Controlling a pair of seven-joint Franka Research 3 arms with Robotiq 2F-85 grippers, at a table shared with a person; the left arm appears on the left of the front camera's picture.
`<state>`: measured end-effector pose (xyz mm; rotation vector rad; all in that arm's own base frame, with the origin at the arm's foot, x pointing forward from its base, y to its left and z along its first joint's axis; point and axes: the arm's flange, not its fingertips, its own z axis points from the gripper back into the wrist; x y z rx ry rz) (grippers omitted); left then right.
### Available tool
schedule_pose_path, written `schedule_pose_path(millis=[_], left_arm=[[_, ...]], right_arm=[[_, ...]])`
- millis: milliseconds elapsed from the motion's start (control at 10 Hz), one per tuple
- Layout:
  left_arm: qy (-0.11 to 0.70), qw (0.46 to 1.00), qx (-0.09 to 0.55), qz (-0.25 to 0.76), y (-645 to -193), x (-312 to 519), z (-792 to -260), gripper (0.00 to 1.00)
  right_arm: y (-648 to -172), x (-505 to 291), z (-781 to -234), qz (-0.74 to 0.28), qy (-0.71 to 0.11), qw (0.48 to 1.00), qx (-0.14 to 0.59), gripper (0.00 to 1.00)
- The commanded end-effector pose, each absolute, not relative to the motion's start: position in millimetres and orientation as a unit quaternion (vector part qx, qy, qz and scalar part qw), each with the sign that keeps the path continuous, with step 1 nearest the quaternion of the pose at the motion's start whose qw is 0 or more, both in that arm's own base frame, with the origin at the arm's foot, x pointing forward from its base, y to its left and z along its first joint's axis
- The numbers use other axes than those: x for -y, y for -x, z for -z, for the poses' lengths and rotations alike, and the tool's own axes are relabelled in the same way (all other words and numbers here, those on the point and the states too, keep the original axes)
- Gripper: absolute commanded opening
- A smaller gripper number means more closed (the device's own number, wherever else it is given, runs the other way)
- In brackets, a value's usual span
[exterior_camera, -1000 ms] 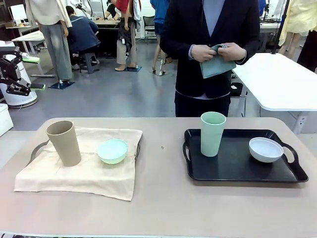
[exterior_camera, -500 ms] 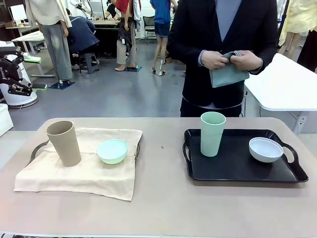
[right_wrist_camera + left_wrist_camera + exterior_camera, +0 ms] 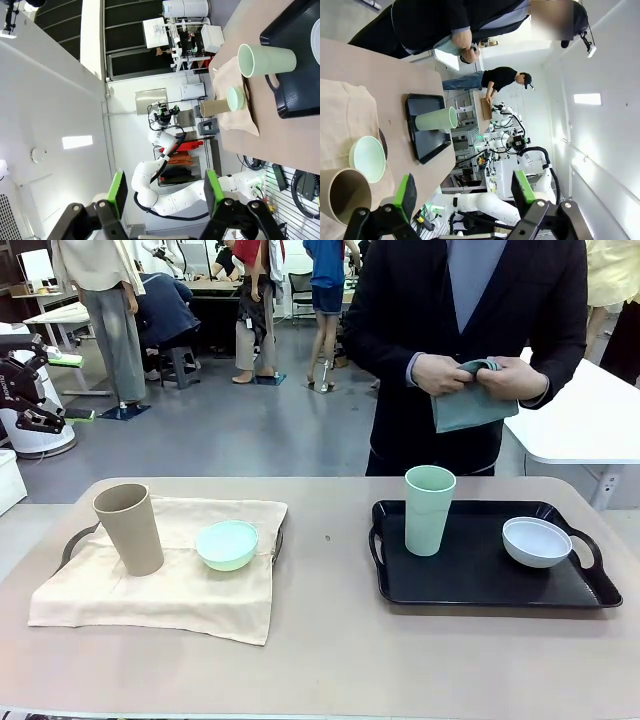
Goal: Set up a tray with a mat and arrange the tableware.
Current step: Pick up the Picnic Bowl and Reusable plastic cup from the Handle tray in front of the human's position and hold them in the air.
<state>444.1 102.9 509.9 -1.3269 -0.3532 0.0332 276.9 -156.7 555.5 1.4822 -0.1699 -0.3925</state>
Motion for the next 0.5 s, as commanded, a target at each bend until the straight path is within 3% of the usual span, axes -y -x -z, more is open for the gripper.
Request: schedule_pose_path(millis=[0, 400], left_arm=[[0.605, 0.780, 0.159, -0.009, -444.7, -106.1, -512.0, 1.00], [0.605, 0.780, 0.159, -0.009, -444.7, -106.1, -512.0, 1.00]], right_arm=[[-277.3, 155.7, -558.2, 0.169, -0.680, 0.708, 0.085, 0.81], [-277.3, 155.7, -558.2, 0.169, -0.680, 0.708, 0.085, 0.81]])
